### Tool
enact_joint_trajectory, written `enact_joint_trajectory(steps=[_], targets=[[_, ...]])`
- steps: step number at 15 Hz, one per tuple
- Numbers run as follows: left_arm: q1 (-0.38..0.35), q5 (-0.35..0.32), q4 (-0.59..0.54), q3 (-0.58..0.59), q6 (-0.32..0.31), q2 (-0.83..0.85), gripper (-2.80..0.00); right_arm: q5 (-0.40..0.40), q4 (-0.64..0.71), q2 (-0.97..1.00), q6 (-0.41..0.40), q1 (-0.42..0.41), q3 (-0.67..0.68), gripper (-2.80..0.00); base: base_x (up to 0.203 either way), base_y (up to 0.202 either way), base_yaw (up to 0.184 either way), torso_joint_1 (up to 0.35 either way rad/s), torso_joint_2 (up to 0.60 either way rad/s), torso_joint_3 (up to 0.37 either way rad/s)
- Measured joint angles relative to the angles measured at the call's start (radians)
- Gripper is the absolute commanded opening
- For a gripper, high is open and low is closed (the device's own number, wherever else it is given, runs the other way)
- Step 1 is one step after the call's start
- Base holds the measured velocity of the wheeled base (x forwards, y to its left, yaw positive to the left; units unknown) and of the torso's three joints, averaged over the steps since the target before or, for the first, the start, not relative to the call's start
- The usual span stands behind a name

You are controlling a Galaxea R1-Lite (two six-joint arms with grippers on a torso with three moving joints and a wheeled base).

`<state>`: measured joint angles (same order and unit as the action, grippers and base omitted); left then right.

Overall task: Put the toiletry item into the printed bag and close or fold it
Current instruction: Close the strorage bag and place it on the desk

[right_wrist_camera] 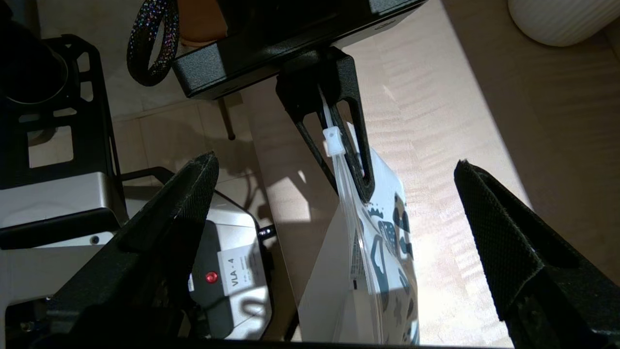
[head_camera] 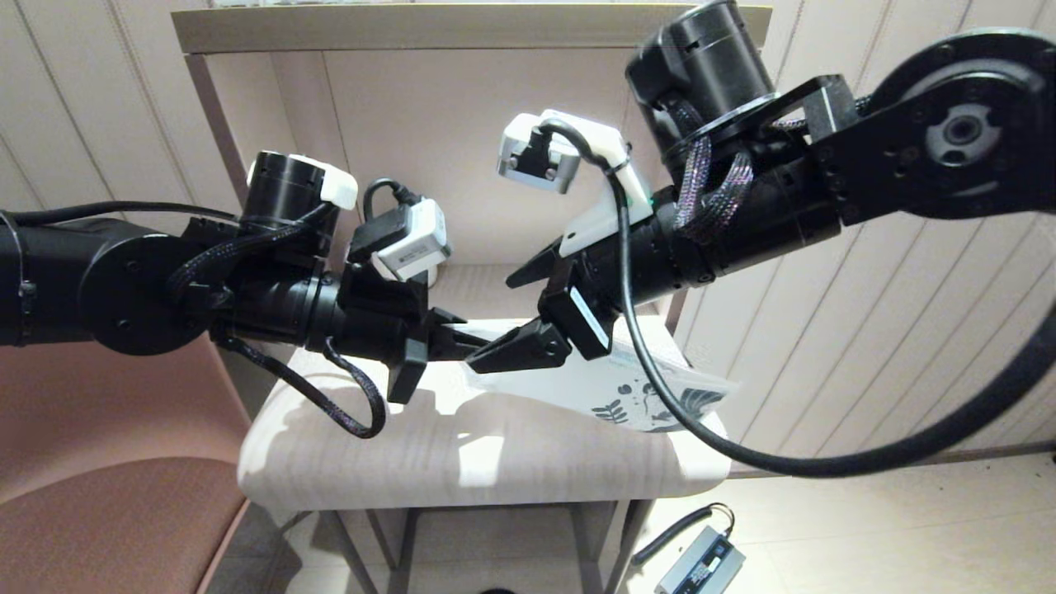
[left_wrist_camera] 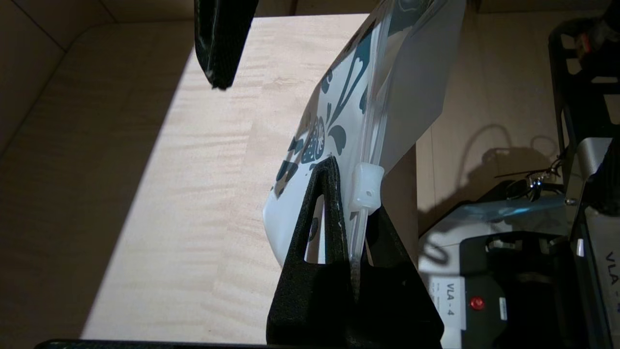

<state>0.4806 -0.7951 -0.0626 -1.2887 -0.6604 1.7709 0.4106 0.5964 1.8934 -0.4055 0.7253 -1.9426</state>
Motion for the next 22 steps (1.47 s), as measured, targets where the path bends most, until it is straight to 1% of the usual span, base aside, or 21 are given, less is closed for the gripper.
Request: enact_joint_trajectory(steps=[7,8,22], targets=[[0.0,0.0,0.0,-0.013,0.001,0.011,-2.8,-0.002,-0.019,0.039,-0.001,0.004,-0.008,0.0,0.0,0.0,0.0,0.0,0.0,0.0],[0.0,0.0,0.0,-0.014,0.002,0.013,-2.8,-0.002,-0.021,0.042,-0.002,0.001,-0.009,-2.8,0.0,0.0,0.0,0.0,0.0,0.0],[0.007,-0.001,0.0,-0.007,-0.002,0.007,-2.8,-0.002,-0.046,0.059,0.0,0.006,-0.009,-2.8,0.0,0.0,0.0,0.0,0.0,0.0]])
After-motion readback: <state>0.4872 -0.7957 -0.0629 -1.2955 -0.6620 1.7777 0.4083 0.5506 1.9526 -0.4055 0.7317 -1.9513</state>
